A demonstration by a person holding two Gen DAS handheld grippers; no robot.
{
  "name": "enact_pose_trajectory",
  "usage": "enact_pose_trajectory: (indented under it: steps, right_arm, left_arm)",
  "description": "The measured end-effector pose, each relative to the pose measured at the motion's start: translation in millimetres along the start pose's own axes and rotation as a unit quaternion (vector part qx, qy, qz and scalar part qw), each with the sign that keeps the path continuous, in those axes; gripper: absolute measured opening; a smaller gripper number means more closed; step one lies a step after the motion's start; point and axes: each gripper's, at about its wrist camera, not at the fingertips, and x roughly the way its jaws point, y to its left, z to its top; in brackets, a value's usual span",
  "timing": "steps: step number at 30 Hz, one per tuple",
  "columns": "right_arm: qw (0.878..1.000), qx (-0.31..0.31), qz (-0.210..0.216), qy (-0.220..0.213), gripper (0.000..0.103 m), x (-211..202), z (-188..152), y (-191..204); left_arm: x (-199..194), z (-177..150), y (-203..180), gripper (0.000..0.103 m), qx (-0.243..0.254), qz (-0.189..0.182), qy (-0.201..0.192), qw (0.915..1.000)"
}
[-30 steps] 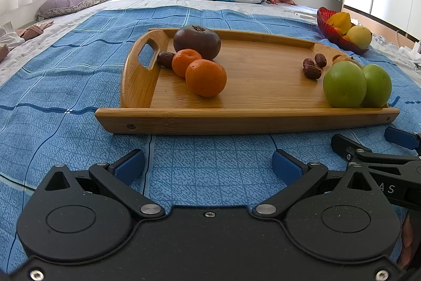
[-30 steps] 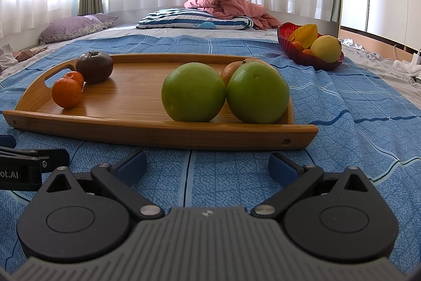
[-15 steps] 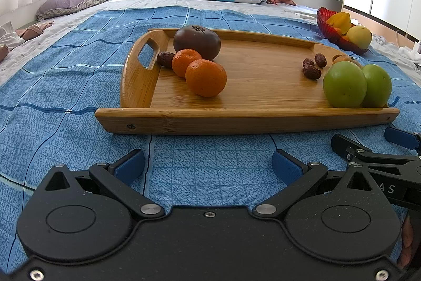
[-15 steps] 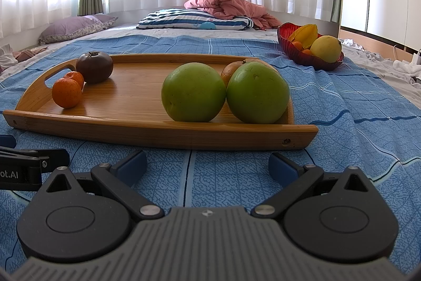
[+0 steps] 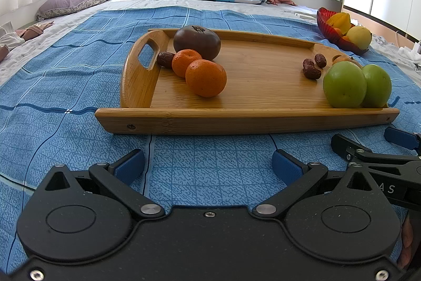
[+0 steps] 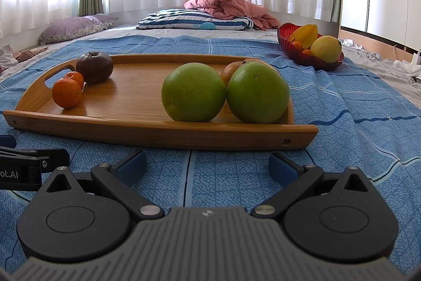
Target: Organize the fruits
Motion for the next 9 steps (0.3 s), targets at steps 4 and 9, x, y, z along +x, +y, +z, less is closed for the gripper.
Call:
enact_pose_trajectory:
  steps: [4,9]
  right_arm:
    - [1.000,0.000,0.000,-0.001,0.103,0.0,-0.1,0.1]
    - [1.000,0.000,0.000,-0.001,0.103,0.3,0.9,-0.2]
  left_arm:
    - [-0.4,-0.2,-0.3,0.103,0.001,-0.001,-0.001,1.0000]
    - [-0.7,0.1,-0.6,0.103,0.001,-0.001,-0.002,1.0000]
